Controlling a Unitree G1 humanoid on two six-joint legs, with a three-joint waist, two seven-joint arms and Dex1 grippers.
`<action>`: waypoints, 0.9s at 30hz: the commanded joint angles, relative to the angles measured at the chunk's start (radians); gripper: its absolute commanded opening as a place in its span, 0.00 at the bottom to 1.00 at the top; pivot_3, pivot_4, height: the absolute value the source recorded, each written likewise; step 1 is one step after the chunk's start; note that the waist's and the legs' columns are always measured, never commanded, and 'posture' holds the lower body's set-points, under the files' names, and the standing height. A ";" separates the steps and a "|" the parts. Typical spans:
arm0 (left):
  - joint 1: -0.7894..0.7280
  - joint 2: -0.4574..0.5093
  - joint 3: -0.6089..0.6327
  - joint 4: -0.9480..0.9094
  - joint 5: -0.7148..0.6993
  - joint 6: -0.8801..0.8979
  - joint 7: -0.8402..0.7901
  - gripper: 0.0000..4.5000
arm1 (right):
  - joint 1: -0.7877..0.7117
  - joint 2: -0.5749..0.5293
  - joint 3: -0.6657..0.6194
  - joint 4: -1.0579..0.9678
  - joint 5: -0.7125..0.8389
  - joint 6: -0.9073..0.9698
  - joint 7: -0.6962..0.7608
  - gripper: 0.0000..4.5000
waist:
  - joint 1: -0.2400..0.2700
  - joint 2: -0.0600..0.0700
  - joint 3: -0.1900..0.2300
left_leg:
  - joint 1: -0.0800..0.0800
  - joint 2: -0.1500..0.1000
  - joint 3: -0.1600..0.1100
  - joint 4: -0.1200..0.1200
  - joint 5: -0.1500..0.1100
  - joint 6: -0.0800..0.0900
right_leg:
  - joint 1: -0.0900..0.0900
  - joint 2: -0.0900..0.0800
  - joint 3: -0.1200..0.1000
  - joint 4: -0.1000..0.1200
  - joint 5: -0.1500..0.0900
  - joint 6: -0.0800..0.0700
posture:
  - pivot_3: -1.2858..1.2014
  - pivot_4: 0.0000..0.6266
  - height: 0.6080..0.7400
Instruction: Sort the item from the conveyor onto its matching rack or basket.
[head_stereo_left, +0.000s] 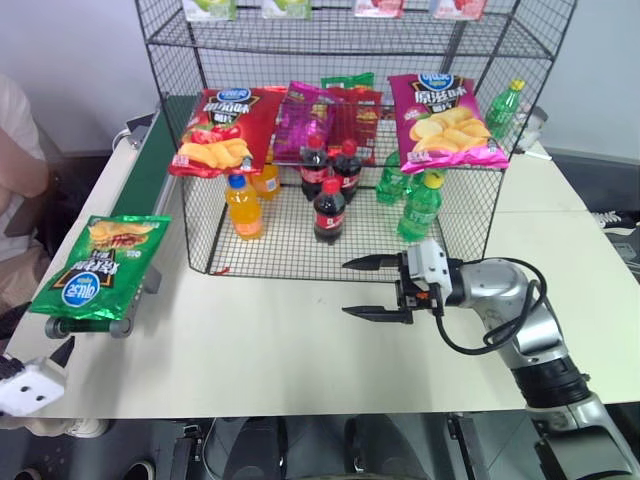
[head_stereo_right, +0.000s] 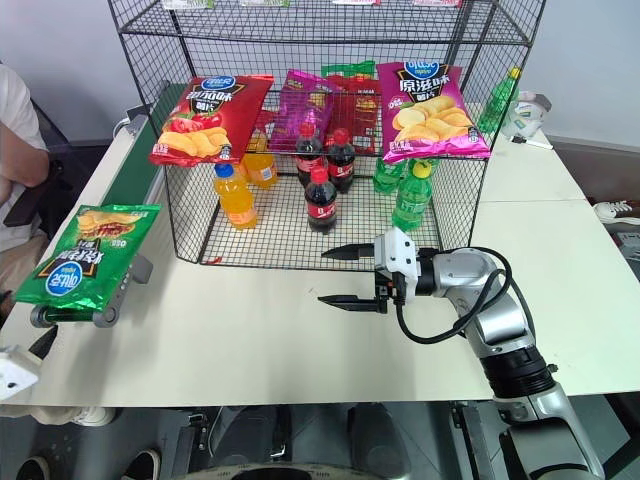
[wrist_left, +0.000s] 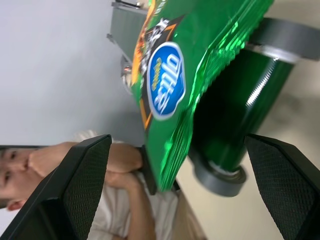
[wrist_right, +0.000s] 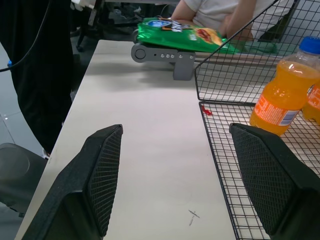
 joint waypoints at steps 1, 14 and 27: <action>-0.024 0.023 0.000 -0.004 -0.019 0.017 0.014 1.00 | -0.006 -0.002 -0.012 -0.037 0.005 -0.013 -0.006 0.79 | 0.000 0.000 0.000 | 0.000 0.000 0.000 0.000 0.000 0.000 | 0.000 0.000 0.000 0.000 0.000 0.000 | 0.52 0.24 0.99; -0.179 0.060 -0.138 0.085 -0.035 0.038 -0.008 0.71 | -0.006 -0.013 -0.027 -0.052 0.015 0.000 -0.029 0.80 | 0.001 0.000 0.000 | 0.000 0.000 0.000 0.001 0.000 0.000 | 0.000 0.000 0.000 0.002 0.000 0.000 | 0.52 0.24 0.99; -0.144 0.054 -0.088 0.011 -0.248 0.054 -0.073 0.02 | -0.009 -0.018 -0.027 -0.056 0.009 0.001 -0.053 0.80 | 0.001 0.000 0.000 | 0.000 0.000 0.000 0.002 0.000 0.000 | 0.000 0.000 0.000 0.002 0.000 0.000 | 0.52 0.24 0.99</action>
